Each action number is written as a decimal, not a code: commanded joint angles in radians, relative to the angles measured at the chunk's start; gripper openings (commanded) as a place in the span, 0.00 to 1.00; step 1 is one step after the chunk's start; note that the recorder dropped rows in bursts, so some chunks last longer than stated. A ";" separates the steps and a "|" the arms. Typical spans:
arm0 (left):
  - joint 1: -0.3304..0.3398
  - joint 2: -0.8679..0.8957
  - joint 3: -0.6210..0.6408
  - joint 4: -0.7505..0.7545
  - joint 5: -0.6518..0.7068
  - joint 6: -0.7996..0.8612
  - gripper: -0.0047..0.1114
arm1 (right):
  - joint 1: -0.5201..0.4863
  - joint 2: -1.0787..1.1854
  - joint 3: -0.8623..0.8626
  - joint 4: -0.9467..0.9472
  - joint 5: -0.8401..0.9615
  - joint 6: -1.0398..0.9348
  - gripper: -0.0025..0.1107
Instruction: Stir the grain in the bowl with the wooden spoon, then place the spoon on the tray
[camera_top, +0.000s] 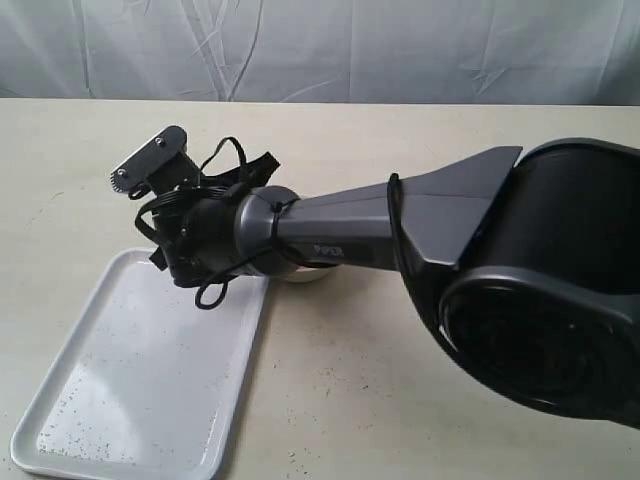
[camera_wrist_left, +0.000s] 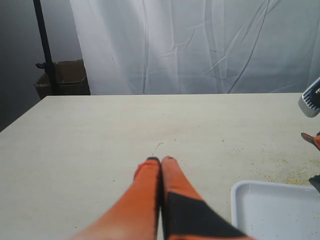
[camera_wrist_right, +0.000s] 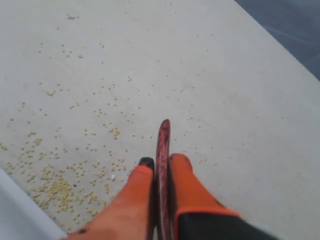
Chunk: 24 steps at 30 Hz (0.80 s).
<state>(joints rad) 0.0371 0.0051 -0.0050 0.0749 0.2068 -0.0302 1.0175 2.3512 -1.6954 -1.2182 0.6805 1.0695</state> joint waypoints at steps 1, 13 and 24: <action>0.001 -0.005 0.005 -0.003 -0.013 -0.003 0.04 | -0.004 -0.007 0.004 -0.047 0.021 0.004 0.02; 0.001 -0.005 0.005 -0.003 -0.016 -0.003 0.04 | -0.086 -0.169 0.006 0.294 -0.207 -0.091 0.02; 0.001 -0.005 0.005 -0.003 -0.016 -0.003 0.04 | -0.377 -0.290 0.256 1.419 -0.533 -0.860 0.02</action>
<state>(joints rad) 0.0371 0.0051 -0.0050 0.0749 0.2046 -0.0302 0.7057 2.0792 -1.5060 -0.0615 0.2063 0.3752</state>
